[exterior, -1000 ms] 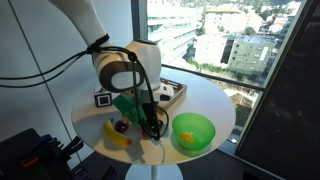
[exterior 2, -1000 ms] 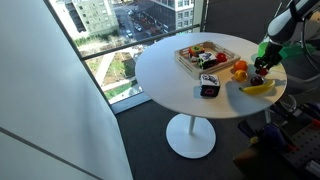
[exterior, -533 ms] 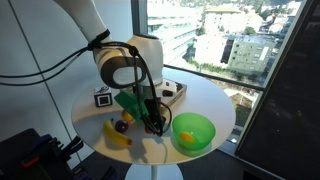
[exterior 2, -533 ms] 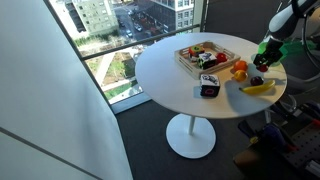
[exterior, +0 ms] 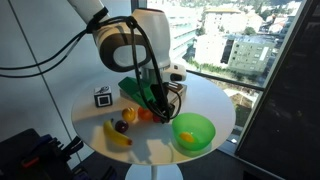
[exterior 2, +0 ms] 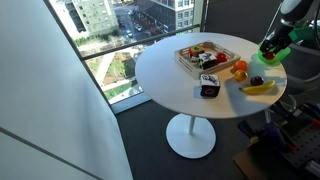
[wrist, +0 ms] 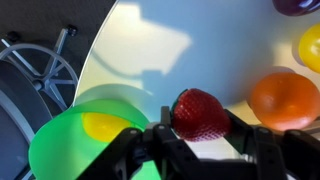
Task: Pick up the strawberry on the table and put it in the green bowl
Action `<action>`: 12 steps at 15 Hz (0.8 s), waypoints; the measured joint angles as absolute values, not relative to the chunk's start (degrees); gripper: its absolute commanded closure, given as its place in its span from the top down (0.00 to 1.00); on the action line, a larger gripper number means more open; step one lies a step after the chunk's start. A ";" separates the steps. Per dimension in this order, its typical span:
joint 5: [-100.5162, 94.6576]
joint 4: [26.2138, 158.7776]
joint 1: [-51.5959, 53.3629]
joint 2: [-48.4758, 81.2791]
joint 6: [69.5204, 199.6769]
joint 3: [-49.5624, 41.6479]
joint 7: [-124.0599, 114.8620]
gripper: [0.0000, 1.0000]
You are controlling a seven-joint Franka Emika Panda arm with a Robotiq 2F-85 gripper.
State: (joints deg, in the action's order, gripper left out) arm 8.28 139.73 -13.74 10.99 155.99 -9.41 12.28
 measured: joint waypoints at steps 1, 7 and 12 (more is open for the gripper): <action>8.28 139.64 -13.76 9.92 155.14 -9.86 12.23 0.27; 8.28 138.57 -14.59 6.52 152.71 -12.57 10.87 0.27; 8.28 137.19 -15.60 6.96 152.91 -14.34 9.26 0.27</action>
